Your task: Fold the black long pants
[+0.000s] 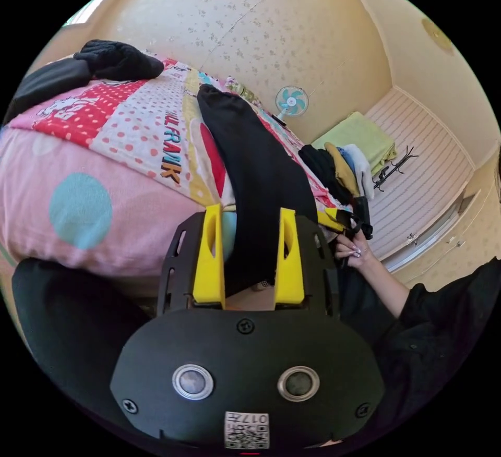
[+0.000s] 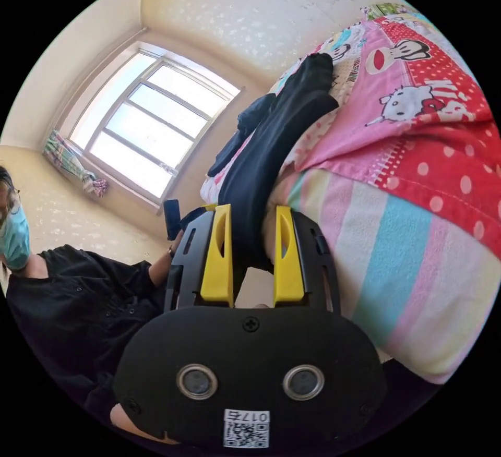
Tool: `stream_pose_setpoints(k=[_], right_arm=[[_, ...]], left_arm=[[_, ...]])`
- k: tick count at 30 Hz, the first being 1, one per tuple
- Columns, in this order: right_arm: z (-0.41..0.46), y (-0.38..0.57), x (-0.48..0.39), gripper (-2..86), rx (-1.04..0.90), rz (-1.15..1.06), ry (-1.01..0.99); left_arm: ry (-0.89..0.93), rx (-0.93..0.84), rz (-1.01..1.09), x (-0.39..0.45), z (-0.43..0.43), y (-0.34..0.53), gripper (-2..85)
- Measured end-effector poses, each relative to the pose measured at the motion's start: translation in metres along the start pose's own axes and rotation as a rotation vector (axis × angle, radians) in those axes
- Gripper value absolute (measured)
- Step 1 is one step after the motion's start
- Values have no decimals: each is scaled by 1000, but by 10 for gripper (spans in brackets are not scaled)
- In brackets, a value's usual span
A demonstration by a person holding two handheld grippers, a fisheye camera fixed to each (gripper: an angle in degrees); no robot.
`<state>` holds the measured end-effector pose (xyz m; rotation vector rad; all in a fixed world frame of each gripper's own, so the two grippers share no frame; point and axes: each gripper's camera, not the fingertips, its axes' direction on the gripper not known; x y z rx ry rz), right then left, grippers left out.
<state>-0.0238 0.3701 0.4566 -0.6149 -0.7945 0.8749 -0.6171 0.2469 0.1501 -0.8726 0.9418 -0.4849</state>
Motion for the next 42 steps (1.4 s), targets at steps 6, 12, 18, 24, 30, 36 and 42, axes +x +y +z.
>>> stream_pose_setpoints(k=[6, 12, 18, 24, 30, 36, 42], right_arm=[[21, -5, -48, 67, -10, -40, 187], [14, -3, -86, 34, -132, -34, 42], [-71, 1, -188, 26, 101, -224, -329], [-137, -63, -389, 21, 305, -507, 52], [-124, -190, -395, 18, 305, -461, 197], [-113, -307, -447, 17, 327, -553, 455], [-125, -313, -480, 18, 414, -645, 340]], left_arm=[[40, -23, -101, 2, -4, 10, 61], [200, -178, -78, 14, -26, 24, 49], [579, 17, 24, 54, -150, 46, 43], [641, 286, 334, 185, -286, -19, 38], [605, 305, 195, 209, -287, -132, 37], [706, 289, 131, 204, -251, -282, 40], [650, 387, 303, 250, -303, -323, 42]])
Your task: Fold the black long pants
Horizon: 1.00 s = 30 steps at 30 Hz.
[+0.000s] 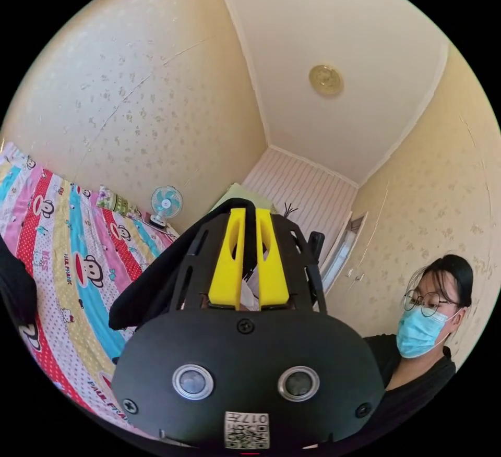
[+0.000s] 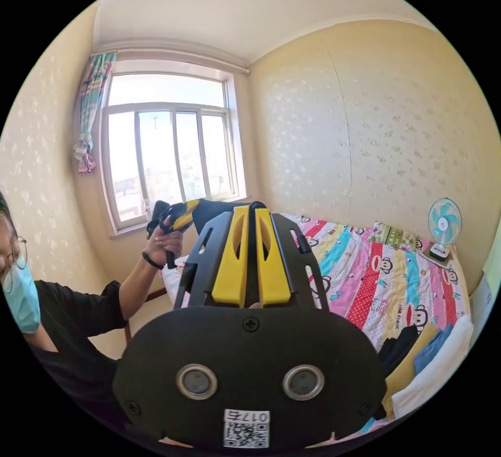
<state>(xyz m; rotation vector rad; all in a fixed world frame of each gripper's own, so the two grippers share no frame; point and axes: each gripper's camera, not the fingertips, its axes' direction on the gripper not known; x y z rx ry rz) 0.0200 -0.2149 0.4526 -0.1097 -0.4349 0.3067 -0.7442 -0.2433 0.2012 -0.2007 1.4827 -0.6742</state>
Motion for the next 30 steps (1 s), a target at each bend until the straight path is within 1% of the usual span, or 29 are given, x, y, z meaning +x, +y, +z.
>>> stream_pose_setpoints(k=[2, 4, 6, 7, 8, 9, 10, 11, 12, 13, 14, 15, 16, 17, 19, 20, 21, 22, 24, 25, 26, 27, 28, 29, 30], right_arm=[[2, 23, -1, 19, -3, -8, -35], [6, 59, 2, 19, -21, -1, -85], [17, 128, 7, 20, -87, 27, -163], [20, 149, 8, 20, -110, 42, -185], [26, 194, 10, 21, -158, 84, -233], [31, 244, 7, 21, -207, 138, -279], [31, 268, 5, 21, -228, 167, -302], [30, 318, -2, 22, -260, 234, -344], [26, 360, -11, 22, -299, 304, -380], [24, 379, -17, 23, -324, 329, -395], [19, 412, -30, 23, -364, 349, -451], [12, 438, -39, 24, -386, 373, -531], [9, 448, -40, 24, -389, 389, -556], [4, 461, -36, 24, -381, 419, -578], [7, 464, -18, 25, -357, 461, -594], [15, 454, 1, 25, -322, 465, -598], [26, 435, 20, 26, -291, 431, -585], [34, 423, 32, 27, -280, 415, -569], [78, 368, 90, 31, -249, 407, -474], [93, 354, 106, 33, -243, 410, -437], [124, 331, 139, 38, -256, 436, -355], [160, 315, 170, 45, -317, 468, -247], [176, 311, 185, 50, -347, 488, -195], [204, 311, 211, 67, -417, 534, -119], [221, 317, 229, 89, -469, 582, -85]], left_arm=[[5, -36, 32, 4, -4, 17, 43], [12, -72, 12, -6, -8, 46, 43], [20, -129, -29, -23, -13, 90, 44], [13, -174, -63, -37, -17, 125, 43], [1, -223, -97, -51, -22, 167, 43], [-4, -250, -121, -59, -25, 190, 43], [-12, -299, -172, -72, -31, 239, 43], [-5, -343, -232, -81, -38, 289, 42], [2, -368, -269, -85, -42, 314, 42], [0, -423, -347, -90, -49, 363, 42], [-1, -494, -403, -89, -56, 405, 42], [18, -527, -414, -86, -58, 424, 42], [76, -563, -444, -81, -65, 454, 41], [130, -550, -503, -82, -73, 476, 41], [183, -492, -576, -90, -78, 488, 40], [198, -466, -577, -100, -71, 480, 40], [205, -459, -559, -105, -65, 471, 40], [210, -440, -506, -118, -51, 444, 39], [158, -406, -396, -142, -27, 386, 40], [67, -377, -323, -163, -10, 345, 45], [-51, -352, -289, -191, 8, 308, 57], [-100, -344, -279, -207, 18, 291, 66], [-176, -343, -274, -239, 37, 263, 94], [-238, -348, -306, -268, 48, 246, 130], [-264, -343, -321, -280, 52, 241, 134]])
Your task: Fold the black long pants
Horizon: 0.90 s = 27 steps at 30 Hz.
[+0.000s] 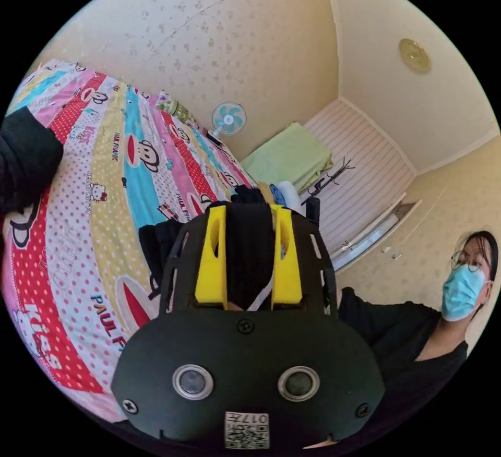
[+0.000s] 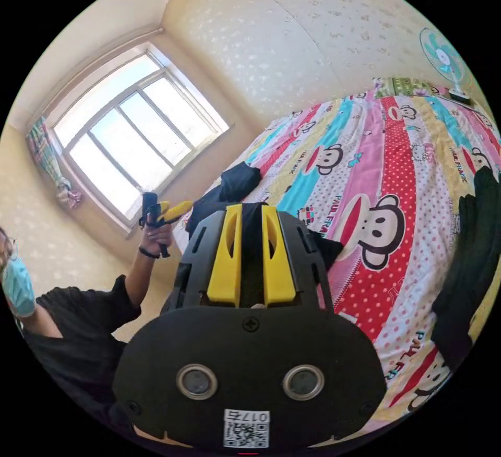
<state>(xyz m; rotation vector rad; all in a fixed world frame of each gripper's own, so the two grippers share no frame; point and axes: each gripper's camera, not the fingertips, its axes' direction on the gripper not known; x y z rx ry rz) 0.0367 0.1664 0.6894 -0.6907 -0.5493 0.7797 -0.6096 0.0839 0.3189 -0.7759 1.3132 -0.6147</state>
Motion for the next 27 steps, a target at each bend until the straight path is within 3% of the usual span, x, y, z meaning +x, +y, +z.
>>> stream_pose_setpoints(k=[4, 10, 12, 14, 15, 17, 22, 27], right_arm=[[1, 27, 8, 107, 66, 0, -5], [23, 81, -28, 90, 127, -99, 118], [65, 81, -26, 87, 13, -97, 319], [127, 85, -2, 86, -171, -115, 497], [148, 100, 13, 85, -149, -176, 535], [133, 109, 26, 84, -70, -172, 480], [83, 121, 11, 80, -141, -176, 522], [-40, 235, 4, 81, 114, -30, 434]], left_arm=[[-84, 126, -37, -31, 9, 22, 138], [-203, 44, 103, -23, 106, 75, 124], [-367, -85, 197, -21, 163, 79, 123], [-800, -287, 308, -55, 255, 109, 116], [-831, -293, 334, -68, 269, 122, 115], [-838, -155, 355, -87, 265, 147, 108], [-872, -210, 381, -85, 269, 151, 107], [-925, -161, 296, -67, 239, 134, 74]])
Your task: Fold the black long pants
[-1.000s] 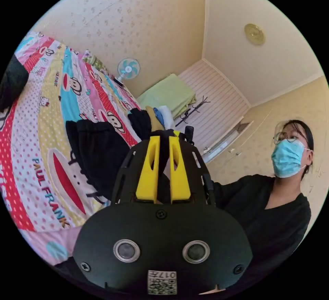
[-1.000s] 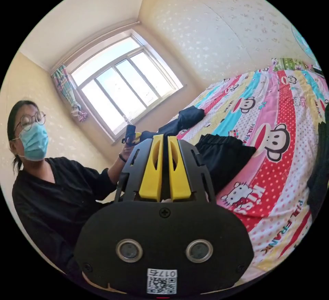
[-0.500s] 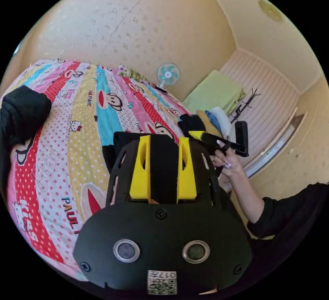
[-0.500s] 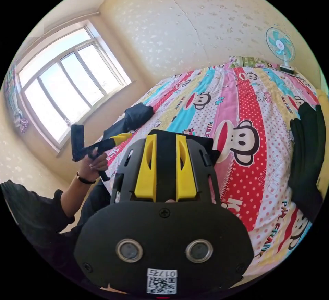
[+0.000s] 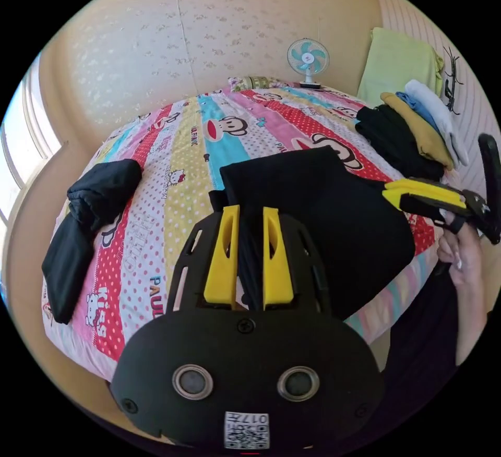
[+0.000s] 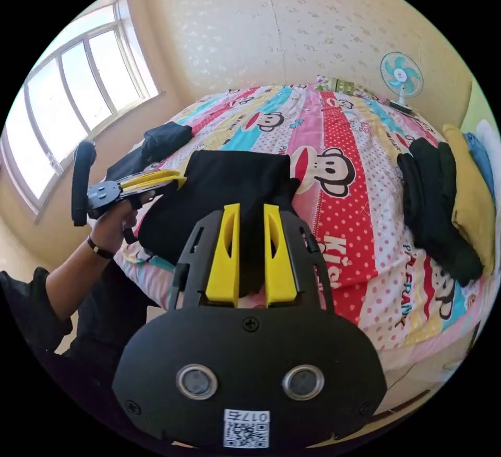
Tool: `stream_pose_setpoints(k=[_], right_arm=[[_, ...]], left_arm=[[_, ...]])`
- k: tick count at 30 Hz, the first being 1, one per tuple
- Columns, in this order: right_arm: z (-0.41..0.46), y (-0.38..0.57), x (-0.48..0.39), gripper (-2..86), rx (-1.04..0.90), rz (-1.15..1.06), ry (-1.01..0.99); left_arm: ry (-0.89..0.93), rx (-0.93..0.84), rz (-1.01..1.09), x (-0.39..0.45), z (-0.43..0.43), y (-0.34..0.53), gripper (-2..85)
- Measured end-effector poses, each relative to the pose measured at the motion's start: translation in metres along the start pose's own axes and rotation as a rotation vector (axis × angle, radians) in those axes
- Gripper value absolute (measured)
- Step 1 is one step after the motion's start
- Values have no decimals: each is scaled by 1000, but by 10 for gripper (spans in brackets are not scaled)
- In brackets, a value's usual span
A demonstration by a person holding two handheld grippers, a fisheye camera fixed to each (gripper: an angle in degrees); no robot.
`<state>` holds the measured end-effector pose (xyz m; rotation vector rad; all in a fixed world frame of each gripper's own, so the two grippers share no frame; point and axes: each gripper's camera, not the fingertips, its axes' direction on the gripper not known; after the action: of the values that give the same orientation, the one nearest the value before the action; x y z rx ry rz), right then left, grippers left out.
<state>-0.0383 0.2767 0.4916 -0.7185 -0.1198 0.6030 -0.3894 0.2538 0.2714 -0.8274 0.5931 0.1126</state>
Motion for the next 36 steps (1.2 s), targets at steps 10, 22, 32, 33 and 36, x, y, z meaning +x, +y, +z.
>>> stream_pose_setpoints(k=[10, 22, 32, 33, 36], right_arm=[[-21, 132, 77, 95, -56, 399, -653], [-62, 121, 74, 184, 185, 418, -630], [-128, 134, 111, 218, 339, 587, -752], [-127, 132, 113, 221, 322, 578, -749], [-131, 137, 123, 223, 347, 609, -759]], left_arm=[[247, -211, 131, -16, 116, -90, 75], [579, -166, -69, -139, 115, -82, 24], [546, -153, -27, -165, 93, -82, 15], [542, -152, -26, -166, 92, -82, 15], [520, -151, -17, -170, 84, -83, 13]])
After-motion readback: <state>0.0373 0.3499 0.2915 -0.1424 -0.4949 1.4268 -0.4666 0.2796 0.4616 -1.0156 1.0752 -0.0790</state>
